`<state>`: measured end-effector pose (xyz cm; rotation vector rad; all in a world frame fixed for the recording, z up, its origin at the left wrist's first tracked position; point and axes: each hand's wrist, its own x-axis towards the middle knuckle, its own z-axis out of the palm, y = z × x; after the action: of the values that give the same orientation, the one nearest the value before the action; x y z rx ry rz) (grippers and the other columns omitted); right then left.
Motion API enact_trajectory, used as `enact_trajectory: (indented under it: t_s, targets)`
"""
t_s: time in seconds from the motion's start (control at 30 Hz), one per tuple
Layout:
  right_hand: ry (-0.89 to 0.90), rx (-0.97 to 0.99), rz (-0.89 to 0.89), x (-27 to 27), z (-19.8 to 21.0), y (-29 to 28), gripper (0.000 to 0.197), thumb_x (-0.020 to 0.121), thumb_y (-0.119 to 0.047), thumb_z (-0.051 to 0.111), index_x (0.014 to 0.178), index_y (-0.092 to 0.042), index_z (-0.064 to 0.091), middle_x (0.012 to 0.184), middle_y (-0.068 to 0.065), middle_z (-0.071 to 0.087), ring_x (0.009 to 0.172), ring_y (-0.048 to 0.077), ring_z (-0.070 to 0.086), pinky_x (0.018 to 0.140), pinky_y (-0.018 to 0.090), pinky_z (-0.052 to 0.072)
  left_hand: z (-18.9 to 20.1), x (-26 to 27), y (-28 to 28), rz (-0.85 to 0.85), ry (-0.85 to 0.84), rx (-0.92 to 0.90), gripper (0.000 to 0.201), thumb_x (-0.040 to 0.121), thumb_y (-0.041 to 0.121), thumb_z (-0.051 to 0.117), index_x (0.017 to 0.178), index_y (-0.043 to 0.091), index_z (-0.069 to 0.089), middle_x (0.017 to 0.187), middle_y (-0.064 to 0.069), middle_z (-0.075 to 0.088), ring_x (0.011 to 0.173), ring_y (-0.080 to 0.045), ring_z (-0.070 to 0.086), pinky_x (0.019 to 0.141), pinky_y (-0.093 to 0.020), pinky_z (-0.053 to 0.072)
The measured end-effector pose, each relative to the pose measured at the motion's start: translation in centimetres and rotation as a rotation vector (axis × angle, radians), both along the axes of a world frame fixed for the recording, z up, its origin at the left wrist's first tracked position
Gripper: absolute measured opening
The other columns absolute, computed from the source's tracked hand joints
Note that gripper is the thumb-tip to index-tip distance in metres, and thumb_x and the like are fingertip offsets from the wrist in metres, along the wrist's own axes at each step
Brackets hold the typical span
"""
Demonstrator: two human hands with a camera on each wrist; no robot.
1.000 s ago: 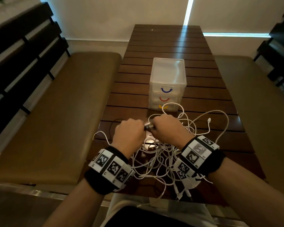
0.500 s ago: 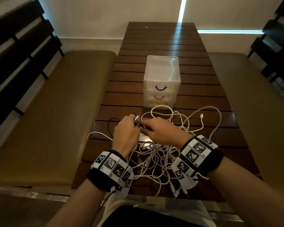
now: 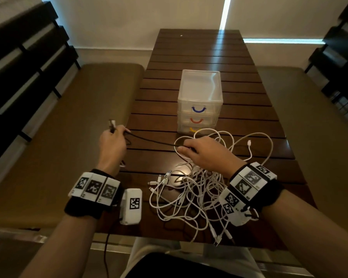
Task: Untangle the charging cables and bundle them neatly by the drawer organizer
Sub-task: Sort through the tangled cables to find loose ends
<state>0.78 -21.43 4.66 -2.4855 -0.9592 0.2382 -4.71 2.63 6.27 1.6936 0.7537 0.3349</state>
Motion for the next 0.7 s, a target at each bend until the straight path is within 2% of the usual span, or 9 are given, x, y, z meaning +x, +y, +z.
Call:
enact_trajectory:
  t_s: [0.07, 0.1, 0.17, 0.27, 0.37, 0.47, 0.53, 0.6, 0.7]
  targets:
    - [0.014, -0.033, -0.037, 0.5, 0.2, -0.5, 0.037, 0.103, -0.046, 0.040, 0.075, -0.027, 0.055, 0.070, 0.000, 0.063, 0.064, 0.015, 0.059, 0.062, 0.035, 0.048, -0.1, -0.2, 1.4, 0.058, 0.011, 0.022, 0.029, 0.098, 0.027, 0.046, 0.075, 0.022, 0.061, 0.068, -0.001, 0.053, 0.058, -0.017, 0.048, 0.053, -0.029, 0.038]
    - [0.028, -0.050, -0.054, 0.7, 0.2, -0.7, 0.039, 0.103, -0.046, 0.039, 0.071, -0.028, 0.054, 0.070, 0.001, 0.064, 0.065, 0.017, 0.060, 0.064, 0.036, 0.050, -0.5, -0.3, 2.0, 0.041, 0.045, 0.080, 0.032, 0.099, 0.030, 0.045, 0.074, 0.021, 0.062, 0.071, -0.002, 0.056, 0.064, -0.020, 0.051, 0.059, -0.031, 0.042]
    - [0.028, -0.099, -0.067, 0.8, 0.2, -1.0, 0.044, 0.103, -0.045, 0.039, 0.066, -0.026, 0.055, 0.065, 0.001, 0.062, 0.062, 0.018, 0.059, 0.061, 0.034, 0.048, -1.1, -1.0, 2.4, -0.142, 0.249, 0.364, 0.045, 0.102, 0.041, 0.037, 0.075, 0.020, 0.066, 0.079, -0.006, 0.063, 0.077, -0.026, 0.057, 0.073, -0.037, 0.046]
    - [-0.018, -0.221, -0.085, 0.6, -0.5, -0.6, 0.047, 0.102, -0.044, 0.042, 0.071, -0.014, 0.061, 0.061, 0.001, 0.056, 0.062, 0.023, 0.059, 0.061, 0.034, 0.049, -1.2, -1.9, 0.4, -0.446, 0.503, 0.726, 0.055, 0.102, 0.051, 0.027, 0.086, 0.015, 0.066, 0.083, -0.007, 0.063, 0.071, -0.021, 0.055, 0.068, -0.034, 0.040]
    - [-0.031, -0.281, -0.102, 0.4, -0.9, 0.2, 0.042, 0.100, -0.046, 0.044, 0.069, -0.018, 0.051, 0.061, -0.002, 0.048, 0.065, 0.023, 0.056, 0.066, 0.037, 0.054, -0.4, -2.3, -2.5, -0.520, 0.274, 0.807, 0.035, 0.103, 0.042, 0.033, 0.105, 0.022, 0.061, 0.103, -0.001, 0.066, 0.085, -0.014, 0.059, 0.069, -0.030, 0.041]
    - [-0.053, -0.255, -0.058, 0.0, -0.5, 1.1, 0.045, 0.100, -0.045, 0.044, 0.061, -0.023, 0.046, 0.061, -0.004, 0.049, 0.061, 0.018, 0.053, 0.062, 0.034, 0.051, 0.1, -1.7, -5.2, -0.601, 0.004, 0.661, 0.031, 0.103, 0.033, 0.042, 0.129, 0.032, 0.058, 0.128, 0.008, 0.061, 0.114, -0.011, 0.056, 0.094, -0.031, 0.045]
    - [-0.062, -0.210, -0.038, -0.1, -0.3, 1.3, 0.046, 0.100, -0.045, 0.044, 0.064, -0.019, 0.055, 0.062, -0.003, 0.052, 0.058, 0.016, 0.053, 0.057, 0.032, 0.047, -0.1, -1.0, -6.5, -0.760, 0.066, 0.606, 0.036, 0.101, 0.045, 0.035, 0.118, 0.031, 0.065, 0.120, 0.004, 0.066, 0.110, -0.015, 0.061, 0.094, -0.034, 0.048]
    - [-0.036, -0.192, -0.006, -0.2, -0.1, 1.2, 0.043, 0.099, -0.043, 0.046, 0.073, -0.015, 0.065, 0.063, -0.001, 0.058, 0.056, 0.015, 0.055, 0.055, 0.032, 0.047, -0.4, -0.5, -6.9, -0.861, 0.203, 0.625, 0.050, 0.100, 0.053, 0.029, 0.090, 0.024, 0.068, 0.095, -0.003, 0.070, 0.090, -0.022, 0.065, 0.080, -0.037, 0.051]
    - [-0.015, -0.186, 0.042, -0.5, 0.0, 0.9, 0.041, 0.098, -0.044, 0.047, 0.075, -0.017, 0.069, 0.061, -0.001, 0.059, 0.053, 0.013, 0.054, 0.052, 0.032, 0.044, -1.3, -0.3, -6.5, -0.922, 0.278, 0.591, 0.062, 0.098, 0.059, 0.028, 0.079, 0.019, 0.071, 0.081, -0.006, 0.070, 0.077, -0.025, 0.064, 0.074, -0.042, 0.050]
